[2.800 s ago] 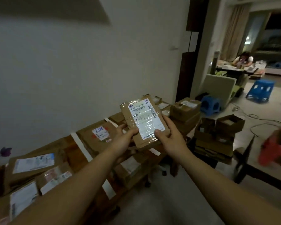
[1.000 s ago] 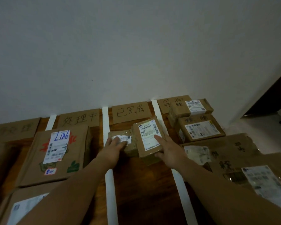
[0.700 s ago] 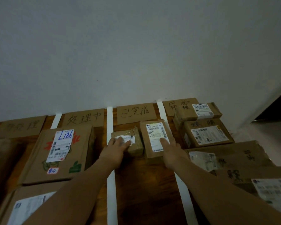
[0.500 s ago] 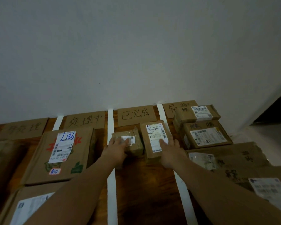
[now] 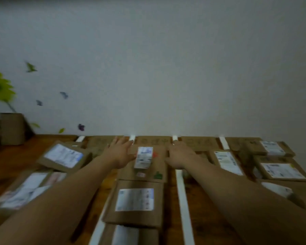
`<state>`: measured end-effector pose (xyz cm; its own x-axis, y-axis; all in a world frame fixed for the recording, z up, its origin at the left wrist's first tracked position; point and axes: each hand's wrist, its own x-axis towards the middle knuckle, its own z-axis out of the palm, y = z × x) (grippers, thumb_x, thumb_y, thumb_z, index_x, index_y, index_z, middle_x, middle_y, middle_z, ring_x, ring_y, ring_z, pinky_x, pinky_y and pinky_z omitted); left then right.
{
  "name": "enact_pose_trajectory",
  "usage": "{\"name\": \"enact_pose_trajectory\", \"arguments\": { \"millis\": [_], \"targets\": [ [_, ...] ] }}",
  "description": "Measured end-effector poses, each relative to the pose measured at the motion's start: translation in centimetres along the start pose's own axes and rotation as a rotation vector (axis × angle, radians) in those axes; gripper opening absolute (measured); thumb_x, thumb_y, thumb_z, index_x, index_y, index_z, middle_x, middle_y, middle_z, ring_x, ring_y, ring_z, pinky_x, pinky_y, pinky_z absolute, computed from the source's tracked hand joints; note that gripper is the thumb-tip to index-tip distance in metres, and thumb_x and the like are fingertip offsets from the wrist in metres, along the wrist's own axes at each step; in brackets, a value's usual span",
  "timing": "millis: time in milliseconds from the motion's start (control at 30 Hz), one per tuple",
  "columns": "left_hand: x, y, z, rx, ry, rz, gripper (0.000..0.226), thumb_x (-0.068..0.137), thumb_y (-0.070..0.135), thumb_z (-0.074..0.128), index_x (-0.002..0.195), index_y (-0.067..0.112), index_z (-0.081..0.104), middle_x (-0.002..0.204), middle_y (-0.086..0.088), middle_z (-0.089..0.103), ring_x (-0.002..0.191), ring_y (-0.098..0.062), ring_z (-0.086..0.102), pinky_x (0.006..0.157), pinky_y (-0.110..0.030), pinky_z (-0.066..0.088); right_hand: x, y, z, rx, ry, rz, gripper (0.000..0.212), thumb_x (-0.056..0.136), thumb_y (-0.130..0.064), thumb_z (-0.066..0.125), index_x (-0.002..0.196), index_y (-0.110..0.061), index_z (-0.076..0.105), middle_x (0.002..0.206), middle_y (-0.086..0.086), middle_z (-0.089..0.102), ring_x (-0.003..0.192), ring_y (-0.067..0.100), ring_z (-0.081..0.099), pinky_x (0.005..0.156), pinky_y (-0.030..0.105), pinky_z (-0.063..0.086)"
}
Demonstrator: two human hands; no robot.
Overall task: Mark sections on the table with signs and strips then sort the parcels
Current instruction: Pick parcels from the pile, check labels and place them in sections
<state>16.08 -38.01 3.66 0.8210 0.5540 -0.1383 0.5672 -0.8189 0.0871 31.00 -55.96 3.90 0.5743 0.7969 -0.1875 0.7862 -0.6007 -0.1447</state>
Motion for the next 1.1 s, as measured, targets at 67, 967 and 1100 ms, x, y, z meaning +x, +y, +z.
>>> {"name": "enact_pose_trajectory", "arguments": {
  "millis": [67,967,1100],
  "targets": [
    [-3.4,-5.7,-1.6,0.009,0.022,-0.051,0.068,0.092,0.053,0.044,0.150,0.024,0.023,0.159,-0.003,0.011,0.147,-0.026,0.002,0.119,-0.042,0.007,0.6,-6.1,0.1,-0.024,-0.010,-0.078,0.055,0.092,-0.038,0.049,0.142,-0.017,0.040,0.144,0.015,0.039,0.128,0.032,0.039,0.103,0.040,0.037],
    [-18.3,-57.6,-7.3,-0.346,0.056,-0.800,0.071,0.093,0.044,0.052,0.151,0.029,0.015,0.160,-0.004,0.006,0.147,-0.030,0.002,0.117,-0.044,0.013,19.9,-62.3,3.0,-0.166,-0.111,-0.627,0.061,0.094,-0.048,0.047,0.147,-0.021,0.032,0.145,0.010,0.036,0.131,0.031,0.036,0.105,0.042,0.038],
    [-17.2,-64.5,-7.4,-0.344,0.038,-0.814,0.072,0.092,0.044,0.052,0.151,0.028,0.014,0.160,-0.005,0.006,0.147,-0.030,0.000,0.118,-0.045,0.013,22.8,-66.7,4.0,-0.173,-0.149,-0.602,0.061,0.094,-0.047,0.048,0.147,-0.022,0.033,0.143,0.009,0.039,0.128,0.030,0.040,0.100,0.040,0.039]
  ]
}}
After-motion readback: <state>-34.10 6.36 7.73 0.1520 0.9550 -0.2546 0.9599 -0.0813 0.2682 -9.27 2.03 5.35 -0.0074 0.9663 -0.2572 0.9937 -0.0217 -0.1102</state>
